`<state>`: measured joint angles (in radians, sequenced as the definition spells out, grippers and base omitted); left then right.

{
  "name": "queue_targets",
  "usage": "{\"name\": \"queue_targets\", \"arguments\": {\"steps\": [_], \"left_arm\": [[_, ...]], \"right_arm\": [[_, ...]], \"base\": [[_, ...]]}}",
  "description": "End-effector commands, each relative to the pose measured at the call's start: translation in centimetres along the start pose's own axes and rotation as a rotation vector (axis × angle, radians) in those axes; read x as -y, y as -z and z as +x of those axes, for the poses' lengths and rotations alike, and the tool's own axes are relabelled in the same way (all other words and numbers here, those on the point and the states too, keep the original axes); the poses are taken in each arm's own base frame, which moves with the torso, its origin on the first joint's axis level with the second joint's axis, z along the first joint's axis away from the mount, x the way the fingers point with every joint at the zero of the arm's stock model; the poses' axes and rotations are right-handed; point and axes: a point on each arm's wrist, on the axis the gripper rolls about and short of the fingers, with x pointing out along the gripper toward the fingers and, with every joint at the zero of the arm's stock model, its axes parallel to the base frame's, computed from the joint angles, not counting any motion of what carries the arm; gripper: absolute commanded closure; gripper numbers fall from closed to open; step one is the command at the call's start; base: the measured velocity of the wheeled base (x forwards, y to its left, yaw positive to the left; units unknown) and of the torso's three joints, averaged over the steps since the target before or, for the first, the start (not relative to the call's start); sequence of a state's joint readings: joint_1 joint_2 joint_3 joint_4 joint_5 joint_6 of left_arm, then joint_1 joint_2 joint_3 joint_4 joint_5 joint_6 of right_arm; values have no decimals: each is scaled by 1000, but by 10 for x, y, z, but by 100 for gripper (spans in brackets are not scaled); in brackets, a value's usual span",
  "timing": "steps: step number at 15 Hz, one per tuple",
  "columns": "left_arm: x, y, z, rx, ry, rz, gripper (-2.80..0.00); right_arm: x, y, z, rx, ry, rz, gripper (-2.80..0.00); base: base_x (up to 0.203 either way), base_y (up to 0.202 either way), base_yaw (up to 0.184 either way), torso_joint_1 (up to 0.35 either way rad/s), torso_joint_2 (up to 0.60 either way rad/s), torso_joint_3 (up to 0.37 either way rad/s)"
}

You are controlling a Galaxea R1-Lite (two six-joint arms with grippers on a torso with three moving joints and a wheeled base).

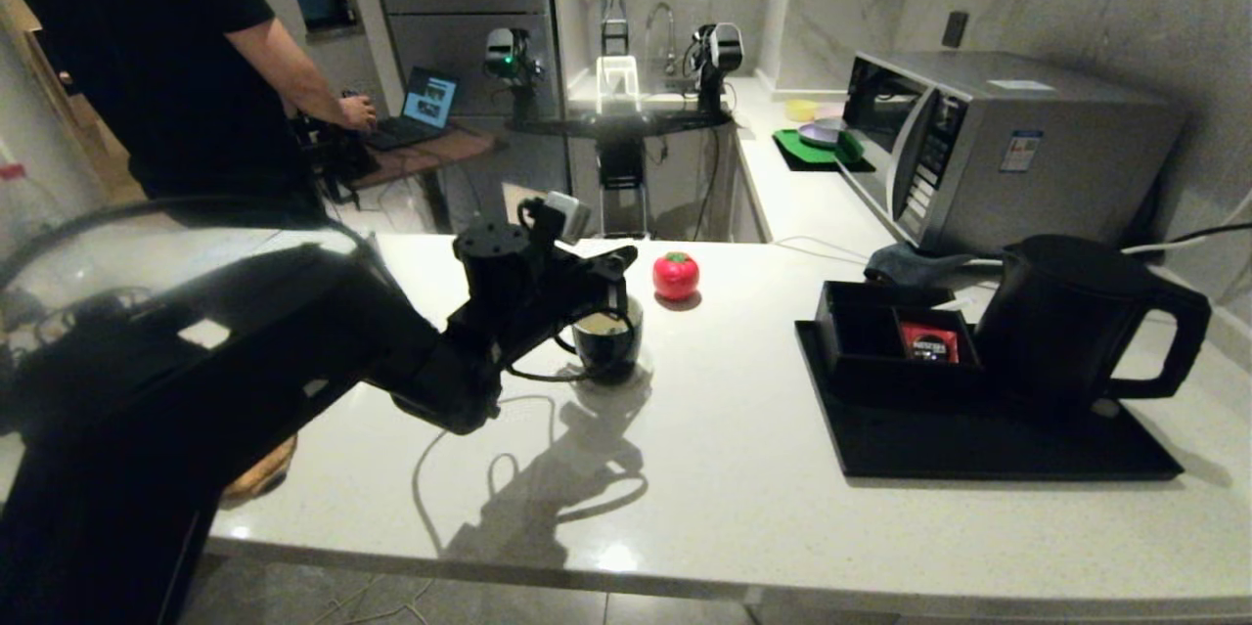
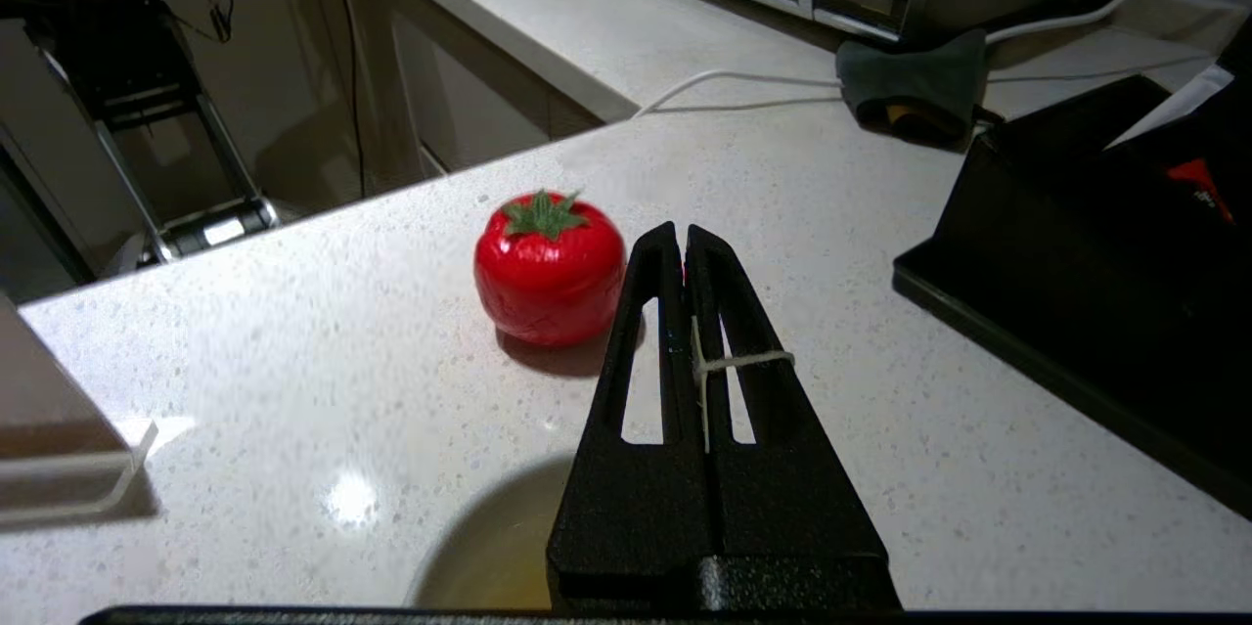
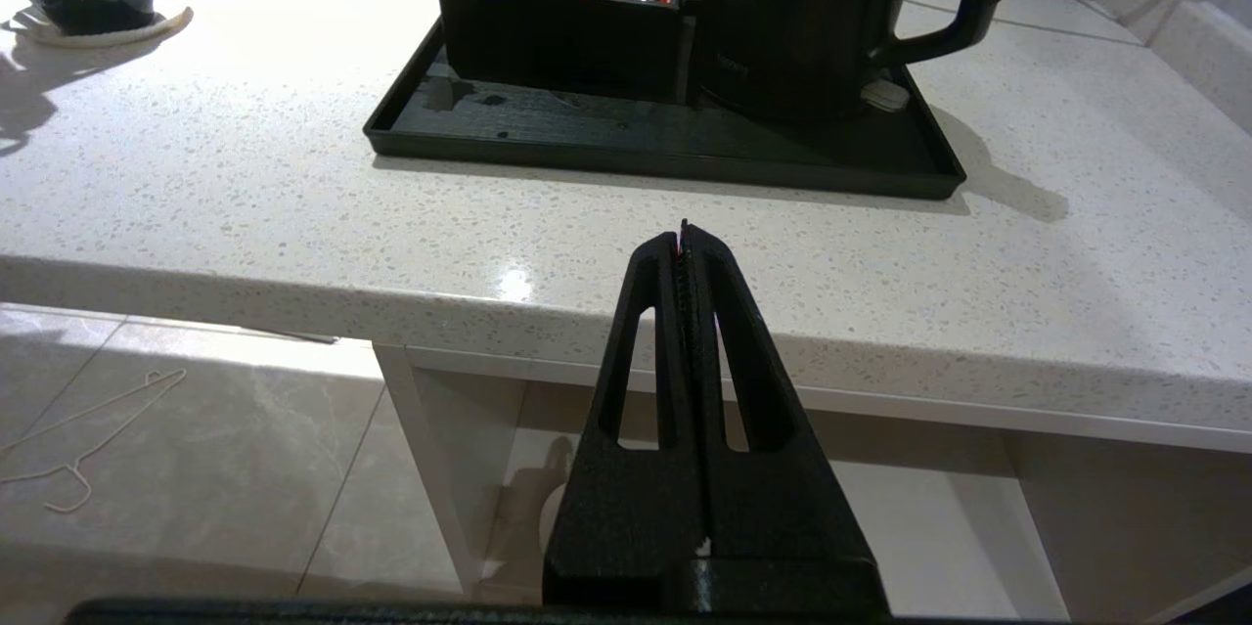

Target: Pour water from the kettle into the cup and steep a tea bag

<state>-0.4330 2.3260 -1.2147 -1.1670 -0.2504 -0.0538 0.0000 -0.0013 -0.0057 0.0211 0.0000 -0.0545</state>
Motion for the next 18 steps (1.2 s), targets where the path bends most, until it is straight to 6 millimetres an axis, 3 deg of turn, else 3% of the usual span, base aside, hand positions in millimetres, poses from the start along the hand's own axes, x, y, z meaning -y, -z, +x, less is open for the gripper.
{"name": "queue_targets", "arguments": {"steps": [1, 7, 18], "left_arm": [[2, 9, -4, -22, 4, -7, 0], [6, 10, -9, -11, 9, -5, 0], [5, -67, 4, 154, 5, 36, 0]], "right_arm": [[0, 0, 0, -1, 0, -1, 0], [0, 0, 0, -2, 0, -1, 0], [0, 0, 0, -1, 0, -1, 0]], "base": [[0, 0, 0, 0, 0, 0], [0, 0, 0, 0, 0, 0], [0, 0, 0, 0, 0, 0]]}}
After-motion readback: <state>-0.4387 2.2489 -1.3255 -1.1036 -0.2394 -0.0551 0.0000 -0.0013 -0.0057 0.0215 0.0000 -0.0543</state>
